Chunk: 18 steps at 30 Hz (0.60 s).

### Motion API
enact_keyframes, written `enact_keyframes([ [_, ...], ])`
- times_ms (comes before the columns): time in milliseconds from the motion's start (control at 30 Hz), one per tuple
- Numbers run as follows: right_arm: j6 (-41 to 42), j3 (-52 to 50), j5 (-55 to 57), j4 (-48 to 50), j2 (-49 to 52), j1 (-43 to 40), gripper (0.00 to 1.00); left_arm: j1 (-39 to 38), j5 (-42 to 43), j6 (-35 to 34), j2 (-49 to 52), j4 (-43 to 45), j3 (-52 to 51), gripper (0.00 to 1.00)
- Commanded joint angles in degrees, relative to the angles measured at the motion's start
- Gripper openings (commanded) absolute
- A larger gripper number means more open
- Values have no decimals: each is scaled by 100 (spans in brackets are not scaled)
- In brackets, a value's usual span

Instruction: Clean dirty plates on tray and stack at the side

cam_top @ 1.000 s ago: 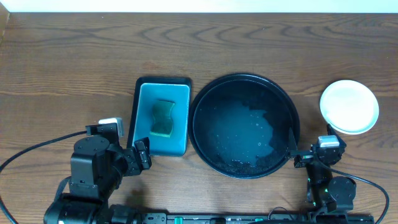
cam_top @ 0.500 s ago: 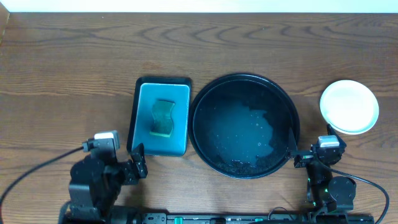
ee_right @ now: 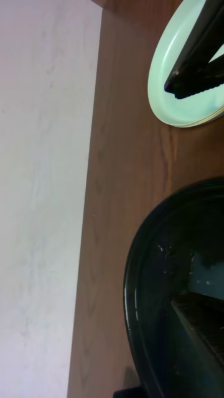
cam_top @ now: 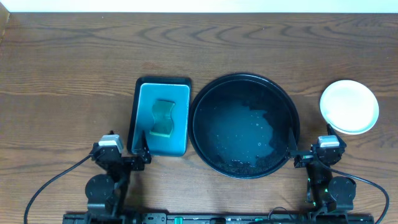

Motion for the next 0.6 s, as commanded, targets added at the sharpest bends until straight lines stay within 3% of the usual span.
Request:
enact_keyframes([
  [0, -72, -9, 35, -28, -39, 109, 99, 35, 103, 446, -57, 785, -369, 88],
  [200, -72, -9, 35, -28, -39, 109, 99, 37, 33, 1344, -57, 1996, -857, 88],
  [367, -72, -9, 35, -28, -39, 109, 99, 74, -254, 1375, -57, 1537, -857, 88],
  [467, -72, -9, 35, -28, -39, 109, 99, 72, -240, 1196, -57, 828, -857, 88],
  [567, -72, -9, 35, -28, -39, 109, 99, 72, -240, 1137, -57, 796, -857, 88],
])
